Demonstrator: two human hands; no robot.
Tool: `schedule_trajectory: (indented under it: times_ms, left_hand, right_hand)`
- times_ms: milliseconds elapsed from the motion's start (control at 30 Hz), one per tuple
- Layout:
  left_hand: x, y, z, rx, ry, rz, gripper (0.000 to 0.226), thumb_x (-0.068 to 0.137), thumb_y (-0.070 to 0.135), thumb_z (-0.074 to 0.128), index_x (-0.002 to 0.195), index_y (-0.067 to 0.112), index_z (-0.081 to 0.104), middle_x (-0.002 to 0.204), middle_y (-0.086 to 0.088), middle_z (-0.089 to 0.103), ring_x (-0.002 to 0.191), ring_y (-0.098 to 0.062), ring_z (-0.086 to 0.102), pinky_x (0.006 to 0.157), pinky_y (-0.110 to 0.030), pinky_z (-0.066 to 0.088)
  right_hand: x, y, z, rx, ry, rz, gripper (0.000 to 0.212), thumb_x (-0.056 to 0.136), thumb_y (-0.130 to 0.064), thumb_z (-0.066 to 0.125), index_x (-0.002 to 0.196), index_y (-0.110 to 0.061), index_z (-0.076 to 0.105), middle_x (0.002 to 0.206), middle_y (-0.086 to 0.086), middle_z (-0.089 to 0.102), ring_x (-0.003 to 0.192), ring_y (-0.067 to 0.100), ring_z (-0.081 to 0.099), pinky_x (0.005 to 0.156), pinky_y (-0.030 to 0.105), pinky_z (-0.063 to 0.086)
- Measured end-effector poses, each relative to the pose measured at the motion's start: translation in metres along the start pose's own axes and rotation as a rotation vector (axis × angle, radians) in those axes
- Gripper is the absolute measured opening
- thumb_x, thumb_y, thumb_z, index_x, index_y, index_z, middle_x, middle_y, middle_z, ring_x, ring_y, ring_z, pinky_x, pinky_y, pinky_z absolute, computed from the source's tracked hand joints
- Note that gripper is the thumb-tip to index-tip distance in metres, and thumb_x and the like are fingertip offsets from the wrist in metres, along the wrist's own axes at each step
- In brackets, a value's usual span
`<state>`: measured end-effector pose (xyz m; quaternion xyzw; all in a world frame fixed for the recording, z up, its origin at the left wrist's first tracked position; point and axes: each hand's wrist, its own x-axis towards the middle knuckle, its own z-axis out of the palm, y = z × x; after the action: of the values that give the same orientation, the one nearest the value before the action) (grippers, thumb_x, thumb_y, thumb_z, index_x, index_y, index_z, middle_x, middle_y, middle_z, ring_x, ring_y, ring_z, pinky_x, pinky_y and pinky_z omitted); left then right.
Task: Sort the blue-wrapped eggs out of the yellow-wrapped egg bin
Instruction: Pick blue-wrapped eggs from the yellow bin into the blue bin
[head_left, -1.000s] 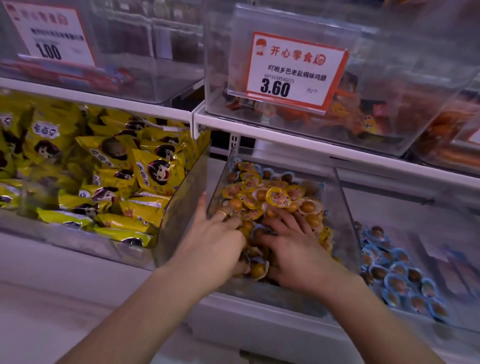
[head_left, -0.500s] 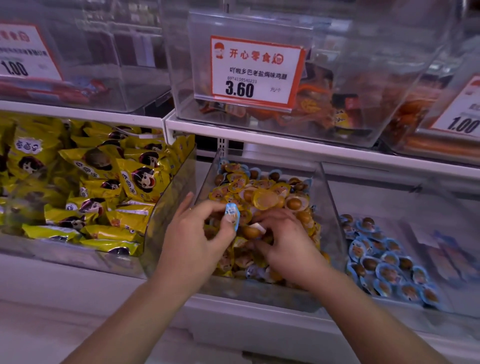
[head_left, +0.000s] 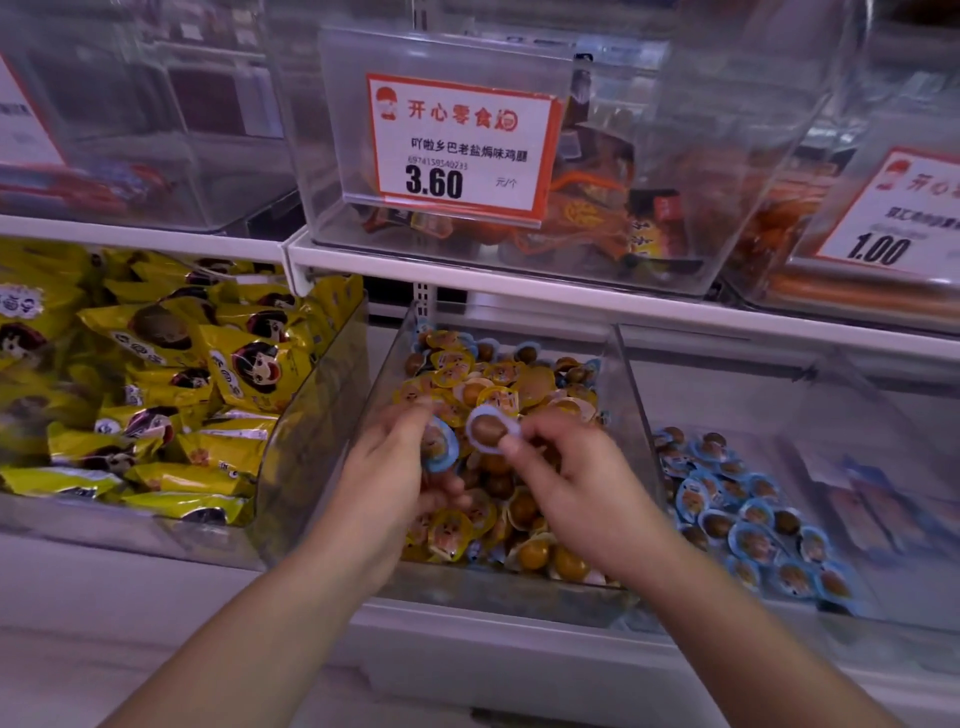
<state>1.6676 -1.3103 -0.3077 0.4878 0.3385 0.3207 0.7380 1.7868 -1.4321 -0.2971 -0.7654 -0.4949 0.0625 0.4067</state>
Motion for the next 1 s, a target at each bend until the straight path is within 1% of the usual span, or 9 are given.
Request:
schedule_trajectory:
  times_ms: [67,133,233,300,433,600,733,900,1000]
  left_hand:
    - [-0.003,-0.001,-0.003,0.043,-0.183,0.002,0.031,0.087,0.05,0.064,0.096,0.021,0.071,0.078,-0.012,0.068,0.053,-0.019,0.058,0.045,-0.029,0.047]
    - [-0.006,-0.001,-0.005,0.144,-0.264,0.114,0.017,0.087,0.037,0.069,0.099,0.025,0.069,0.066,-0.002,0.063,0.051,-0.015,0.056,0.039,-0.024,0.04]
    - [-0.002,0.006,-0.017,0.295,-0.091,0.3,0.013,0.097,0.021,0.061,0.102,0.032,0.066,0.065,0.006,0.063,0.046,-0.011,0.052,0.037,-0.021,0.037]
    - [0.0,0.014,-0.027,0.294,-0.009,0.356,0.014,0.097,0.024,0.062,0.099,0.037,0.067,0.072,0.005,0.065,0.047,-0.01,0.053,0.039,-0.022,0.039]
    - [-0.003,0.016,-0.036,0.254,-0.051,0.368,0.015,0.096,0.024,0.062,0.099,0.038,0.068,0.078,0.0,0.067,0.048,-0.014,0.055,0.037,-0.023,0.037]
    - [-0.005,0.013,-0.039,0.309,-0.122,0.391,0.018,0.097,0.023,0.062,0.101,0.04,0.066,0.083,-0.024,0.064,0.05,-0.021,0.056,0.037,-0.027,0.039]
    - [-0.004,0.014,-0.038,0.274,-0.126,0.38,0.017,0.095,0.023,0.065,0.099,0.039,0.067,0.083,-0.025,0.064,0.047,-0.021,0.055,0.036,-0.027,0.039]
    - [-0.004,0.012,-0.039,0.29,-0.141,0.378,0.02,0.096,0.021,0.063,0.1,0.04,0.067,0.084,-0.02,0.065,0.049,-0.018,0.057,0.037,-0.028,0.042]
    - [-0.003,0.011,-0.039,0.303,-0.142,0.382,0.019,0.096,0.024,0.063,0.102,0.041,0.066,0.078,-0.018,0.065,0.049,-0.019,0.058,0.037,-0.028,0.042]
  right_hand:
    - [-0.002,-0.005,0.009,-0.033,-0.05,-0.113,0.016,0.096,-0.034,0.061,0.084,-0.024,0.066,0.083,-0.01,0.06,0.08,0.006,0.056,0.071,0.027,0.046]
    - [-0.001,-0.007,0.017,-0.008,-0.061,-0.105,0.017,0.094,-0.037,0.063,0.086,-0.024,0.068,0.088,-0.009,0.062,0.085,0.006,0.058,0.074,0.024,0.046]
    - [0.003,0.0,0.018,-0.022,-0.11,0.012,0.016,0.094,-0.039,0.06,0.096,-0.026,0.07,0.09,-0.009,0.068,0.081,0.004,0.062,0.068,0.024,0.047]
    - [0.005,0.009,0.02,-0.273,-0.202,-0.07,0.021,0.097,-0.031,0.054,0.111,-0.027,0.069,0.105,-0.007,0.069,0.096,0.011,0.062,0.076,0.027,0.048]
    - [0.002,0.017,0.037,-0.653,-0.249,-0.162,0.044,0.094,-0.032,0.051,0.138,-0.029,0.05,0.126,0.001,0.047,0.118,0.025,0.049,0.086,0.04,0.049]
    - [0.014,0.022,0.042,-0.616,-0.306,-0.122,0.066,0.089,-0.037,0.053,0.152,-0.041,0.031,0.141,-0.003,0.038,0.129,0.023,0.042,0.098,0.038,0.048]
    - [0.022,0.022,0.04,-0.622,-0.434,-0.096,0.071,0.087,-0.038,0.055,0.152,-0.041,0.029,0.138,-0.005,0.039,0.132,0.021,0.033,0.1,0.04,0.046]
    - [0.022,0.017,0.046,-0.562,-0.326,-0.049,0.041,0.081,-0.043,0.068,0.115,-0.034,0.047,0.119,-0.008,0.054,0.115,0.019,0.049,0.075,0.032,0.041]
    - [0.024,0.014,0.047,-0.543,-0.324,-0.034,0.038,0.081,-0.046,0.072,0.11,-0.033,0.052,0.115,-0.007,0.054,0.11,0.02,0.052,0.08,0.036,0.049]
